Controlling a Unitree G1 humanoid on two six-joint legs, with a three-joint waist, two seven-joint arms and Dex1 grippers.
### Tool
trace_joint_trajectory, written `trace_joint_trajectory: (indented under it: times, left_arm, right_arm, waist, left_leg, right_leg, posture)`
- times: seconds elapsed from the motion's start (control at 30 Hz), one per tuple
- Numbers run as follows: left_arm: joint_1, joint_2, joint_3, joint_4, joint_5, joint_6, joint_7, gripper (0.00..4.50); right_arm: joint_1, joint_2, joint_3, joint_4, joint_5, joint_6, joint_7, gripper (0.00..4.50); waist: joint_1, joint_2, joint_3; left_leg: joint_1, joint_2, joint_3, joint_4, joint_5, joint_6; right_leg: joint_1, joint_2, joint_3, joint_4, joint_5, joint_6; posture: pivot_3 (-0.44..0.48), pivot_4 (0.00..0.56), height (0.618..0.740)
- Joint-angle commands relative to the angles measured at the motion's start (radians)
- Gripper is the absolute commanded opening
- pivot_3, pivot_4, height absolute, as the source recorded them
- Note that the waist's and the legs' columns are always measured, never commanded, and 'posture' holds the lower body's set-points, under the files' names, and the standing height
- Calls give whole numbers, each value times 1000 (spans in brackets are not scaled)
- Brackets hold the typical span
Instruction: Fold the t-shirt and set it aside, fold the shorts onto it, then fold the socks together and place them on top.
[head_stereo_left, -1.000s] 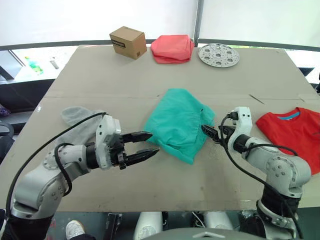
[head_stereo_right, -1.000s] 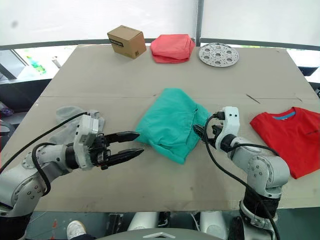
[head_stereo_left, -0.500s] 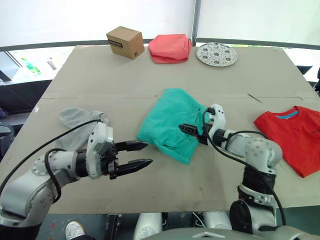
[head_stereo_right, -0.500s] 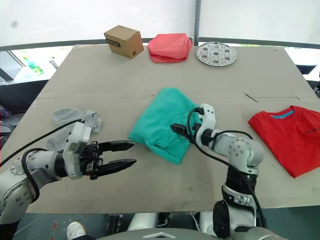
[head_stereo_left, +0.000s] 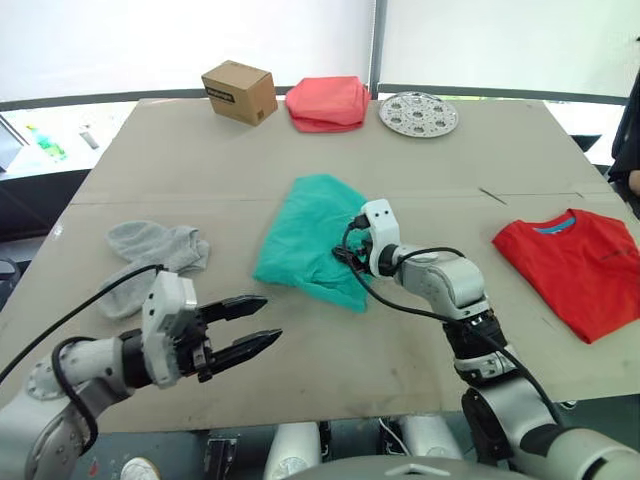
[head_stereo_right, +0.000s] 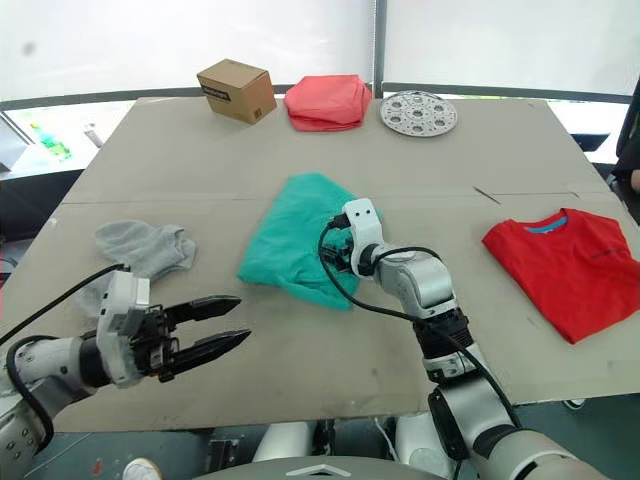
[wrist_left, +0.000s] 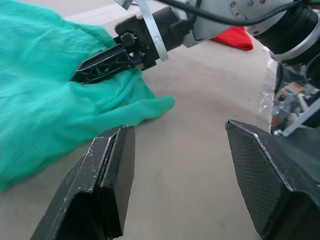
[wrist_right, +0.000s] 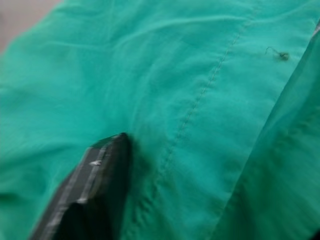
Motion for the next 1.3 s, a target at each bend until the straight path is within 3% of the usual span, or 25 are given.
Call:
trace_joint_trajectory:
  times: [0.03,0.13,0.2,0.43,0.63,0.77,0.93,1.03,1.2,1.3]
  left_arm:
    - [5,-15,40,-42,-3,-30,22,3154]
    - [-9,-26,37,-41,-2,-35,44,3154]
    - [-33,-30,26,-39,-7,-31,66,3154]
    - [-172,-67,-56,-32,-30,-6,141,3154]
    - [-277,-104,-174,-9,-22,-3,155,3154]
    - [-421,-170,-324,53,-5,0,136,3154]
    - [-546,-230,-442,133,31,-22,83,3154]
    - [-612,-265,-490,187,51,-38,51,3154]
    - [-655,-280,-510,256,80,-72,-6,3154]
    - [-663,-289,-520,284,98,-93,-29,3154]
  right_arm:
    - [53,-7,42,94,-42,-9,12,1668]
    - [72,-12,22,68,-48,-43,14,357]
    - [93,-23,5,21,-48,-79,11,15]
    - [252,-98,-96,-339,10,-138,33,15]
    - [374,-167,-195,-554,-18,-171,-30,15]
    - [465,-250,-317,-752,-74,-181,-89,15]
    - [502,-310,-530,-857,-27,-102,-96,15]
    - [564,-441,-633,-875,24,-65,21,15]
    - [670,-779,-828,-838,135,19,310,15]
    - [733,-1036,-932,-722,147,39,531,15]
  waist:
    - [0,1,0]
    - [1,1,-1]
    - [4,2,-1]
    - [39,6,1]
    - [33,4,0]
    - [52,9,3]
    - [57,8,3]
    - [62,8,3]
    - [62,10,4]
    - [61,10,4]
  left_leg:
    - [0,0,0,-1,0,0]
    - [1,0,0,-3,0,0]
    - [1,0,-1,-4,0,-1]
    - [-5,-1,-2,-8,1,-2]
    - [-18,-2,-1,-5,4,-5]
    - [-18,-2,-3,-5,5,-4]
    - [-18,-2,-3,-3,6,-1]
    - [-18,-2,-3,-3,6,0]
    - [-18,-2,-3,-2,4,4]
    - [-17,-2,-3,-1,4,5]
  right_leg:
    - [0,-1,-1,-1,0,0]
    - [-1,-5,-7,-2,0,0]
    - [-1,-6,-8,-2,1,-2]
    - [-6,-7,-12,-5,2,-3]
    - [-14,-5,-13,-8,6,-1]
    - [-13,-4,-15,-8,4,3]
    - [-12,3,-13,-7,4,3]
    - [-12,4,-12,-7,4,3]
    - [-12,4,-11,-8,4,3]
    - [-12,6,-11,-7,4,3]
  posture:
    - [0,150,740]
    - [0,150,740]
    - [0,150,740]
    - [0,150,740]
    - [0,150,740]
    - [0,150,740]
    - [0,150,740]
    - [0,150,740]
    - [0,150,740]
    - [0,150,740]
